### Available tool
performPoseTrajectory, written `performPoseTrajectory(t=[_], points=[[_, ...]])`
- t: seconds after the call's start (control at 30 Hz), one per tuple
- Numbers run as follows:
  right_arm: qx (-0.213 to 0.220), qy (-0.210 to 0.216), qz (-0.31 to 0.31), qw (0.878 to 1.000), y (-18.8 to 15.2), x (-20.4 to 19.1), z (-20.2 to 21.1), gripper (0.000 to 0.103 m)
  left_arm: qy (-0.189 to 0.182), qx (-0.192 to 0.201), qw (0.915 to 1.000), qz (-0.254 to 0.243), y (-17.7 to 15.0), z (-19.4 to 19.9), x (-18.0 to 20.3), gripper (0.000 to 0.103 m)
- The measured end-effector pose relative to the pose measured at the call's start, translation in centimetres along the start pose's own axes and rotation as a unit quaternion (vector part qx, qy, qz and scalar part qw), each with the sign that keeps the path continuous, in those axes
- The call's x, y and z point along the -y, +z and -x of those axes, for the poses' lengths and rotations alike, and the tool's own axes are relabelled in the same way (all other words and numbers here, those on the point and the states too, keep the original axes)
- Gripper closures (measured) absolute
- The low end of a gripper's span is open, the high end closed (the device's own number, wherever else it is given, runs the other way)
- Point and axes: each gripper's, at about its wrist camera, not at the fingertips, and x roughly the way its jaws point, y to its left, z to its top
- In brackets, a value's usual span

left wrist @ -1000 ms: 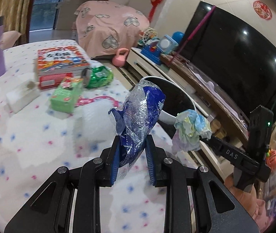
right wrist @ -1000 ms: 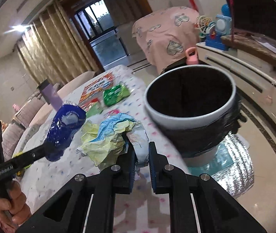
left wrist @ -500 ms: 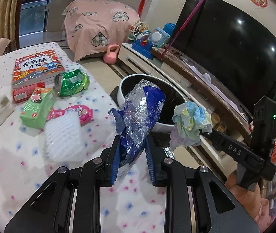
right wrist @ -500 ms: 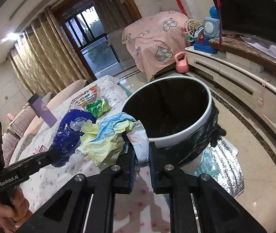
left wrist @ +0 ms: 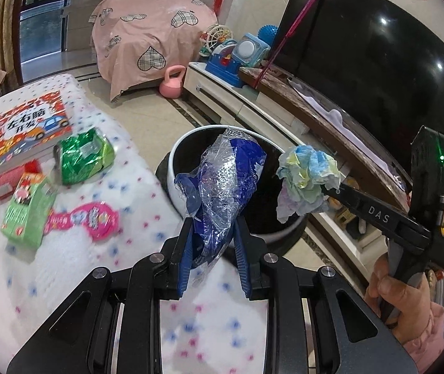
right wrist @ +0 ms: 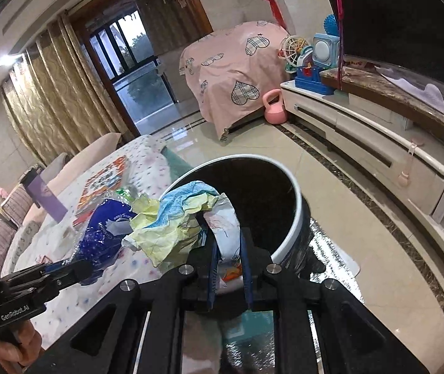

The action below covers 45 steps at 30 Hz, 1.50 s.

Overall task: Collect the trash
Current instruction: 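Carry both items over the bin and open both tools, then grasp the white milk carton with the left tool while the right tool grasps the white mesh sleeve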

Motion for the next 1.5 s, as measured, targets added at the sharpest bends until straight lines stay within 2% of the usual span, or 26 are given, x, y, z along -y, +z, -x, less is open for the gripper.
performPoseTrajectory(t=[0.5, 0.6, 0.67, 0.73, 0.8, 0.9, 1.0, 1.13, 1.33, 1.5], points=[[-0.032, -0.02, 0.021, 0.999, 2.1, 1.1, -3.1, 0.086, 0.008, -0.027, 0.9995, -0.01, 2.5, -4.4, 1.1, 0.078], [-0.038, -0.02, 0.022, 0.999, 2.2, 1.3, -3.6, 0.086, 0.014, -0.032, 0.9993, -0.011, 2.7, -4.8, 1.1, 0.072], [-0.043, -0.022, 0.024, 0.999, 2.4, 1.4, -3.9, 0.082, 0.013, -0.034, 0.9993, -0.01, 2.8, -4.8, 1.1, 0.061], [-0.048, -0.02, 0.025, 0.998, 2.5, 1.4, -4.1, 0.07, 0.015, -0.032, 0.9993, -0.012, 2.8, -4.7, 1.2, 0.056], [-0.046, -0.019, 0.025, 0.998, 2.6, 1.5, -4.1, 0.057, 0.017, -0.029, 0.9994, -0.013, 2.8, -4.5, 1.3, 0.053], [-0.041, -0.017, 0.022, 0.999, 2.8, 1.6, -3.6, 0.057, 0.016, -0.022, 0.9996, -0.006, 2.6, -3.6, 0.9, 0.051], [-0.032, -0.008, 0.012, 0.999, 2.6, 1.5, -2.9, 0.051, 0.013, -0.013, 0.9998, 0.005, 1.9, -2.3, 0.4, 0.046], [-0.019, 0.011, -0.001, 1.0, 1.7, 0.8, -1.8, 0.029, 0.011, -0.003, 0.9998, 0.016, 0.7, -0.7, -0.3, 0.044], [0.006, 0.043, -0.026, 0.999, -0.8, -0.9, 0.2, 0.017, 0.016, 0.013, 0.9993, 0.032, -1.7, 2.5, -2.1, 0.044], [0.007, 0.059, -0.024, 0.998, -2.6, -3.3, 0.9, 0.014, 0.025, 0.018, 0.9976, 0.061, -3.8, 4.5, -4.4, 0.043]])
